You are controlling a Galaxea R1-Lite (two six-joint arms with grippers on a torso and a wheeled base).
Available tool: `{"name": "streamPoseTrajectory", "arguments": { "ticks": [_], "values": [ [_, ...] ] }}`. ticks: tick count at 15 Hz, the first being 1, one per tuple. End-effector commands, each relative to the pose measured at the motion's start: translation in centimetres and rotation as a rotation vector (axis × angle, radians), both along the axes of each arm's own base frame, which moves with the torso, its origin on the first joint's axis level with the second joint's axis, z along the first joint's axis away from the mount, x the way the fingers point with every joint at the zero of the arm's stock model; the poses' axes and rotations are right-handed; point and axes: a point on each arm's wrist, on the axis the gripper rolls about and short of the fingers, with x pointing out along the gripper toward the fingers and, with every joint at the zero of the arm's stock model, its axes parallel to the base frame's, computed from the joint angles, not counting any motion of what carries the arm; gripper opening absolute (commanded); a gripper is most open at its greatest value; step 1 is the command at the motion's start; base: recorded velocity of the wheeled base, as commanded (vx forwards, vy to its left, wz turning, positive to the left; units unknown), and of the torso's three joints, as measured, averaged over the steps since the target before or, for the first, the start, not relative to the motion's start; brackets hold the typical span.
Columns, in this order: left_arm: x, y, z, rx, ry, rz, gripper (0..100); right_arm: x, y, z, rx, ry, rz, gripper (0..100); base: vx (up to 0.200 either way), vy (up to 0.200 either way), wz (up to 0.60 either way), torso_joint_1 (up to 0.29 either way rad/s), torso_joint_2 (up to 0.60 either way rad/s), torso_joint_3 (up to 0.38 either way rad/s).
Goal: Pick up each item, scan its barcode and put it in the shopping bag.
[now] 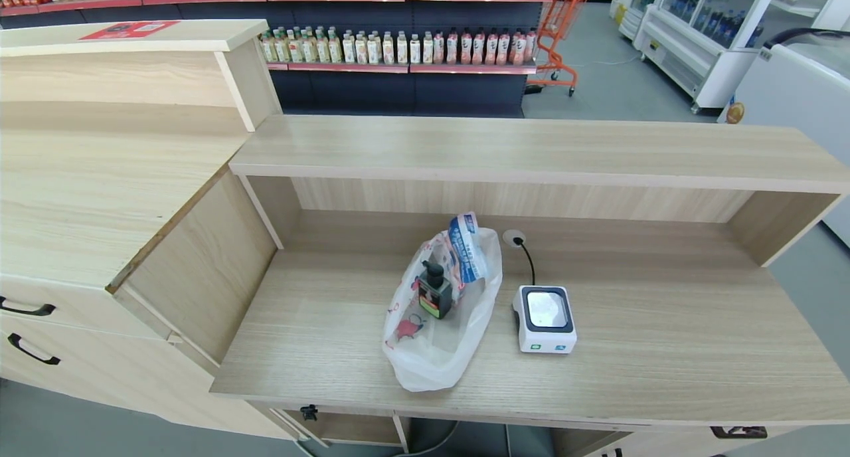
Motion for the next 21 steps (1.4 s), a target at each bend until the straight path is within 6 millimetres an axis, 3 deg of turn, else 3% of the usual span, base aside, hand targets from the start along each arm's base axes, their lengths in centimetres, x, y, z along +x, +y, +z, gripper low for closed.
{"name": "streamPoseTrajectory", "arguments": {
  "ticks": [1, 8, 14, 17, 20, 21],
  "values": [
    [0.0, 0.0, 0.0, 0.001, 0.0, 0.0, 100, 0.04, 0.0, 0.02, -0.001, 0.004, 0.001, 100, 0.0, -0.2, 0.0, 0.002, 0.0, -0.007],
    [0.0, 0.0, 0.0, -0.002, 0.0, 0.0, 100, 0.04, 0.0, 0.02, -0.005, 0.004, 0.001, 100, 0.0, -0.2, 0.0, 0.002, 0.0, 0.003],
    [0.0, 0.0, 0.0, -0.002, 0.0, 0.0, 100, 0.04, 0.0, 0.02, -0.007, 0.004, 0.001, 100, 0.0, 0.0, 0.0, 0.0, 0.0, 0.0],
    [0.0, 0.0, 0.0, -0.002, 0.0, 0.0, 100, 0.04, 0.0, 0.02, -0.005, 0.004, 0.001, 100, 0.2, 0.0, 0.0, -0.001, 0.0, 0.004],
    [0.0, 0.0, 0.0, -0.002, 0.0, 0.0, 100, 0.04, 0.0, 0.02, -0.002, 0.004, 0.001, 100, 0.0, 0.0, 0.0, 0.037, 0.01, -0.003],
    [0.0, 0.0, 0.0, -0.002, 0.0, 0.0, 100, 0.04, 0.0, 0.02, -0.001, 0.004, 0.001, 0, 0.0, 0.0, 0.0, 0.0, 0.0, 0.0]
  ]
}}
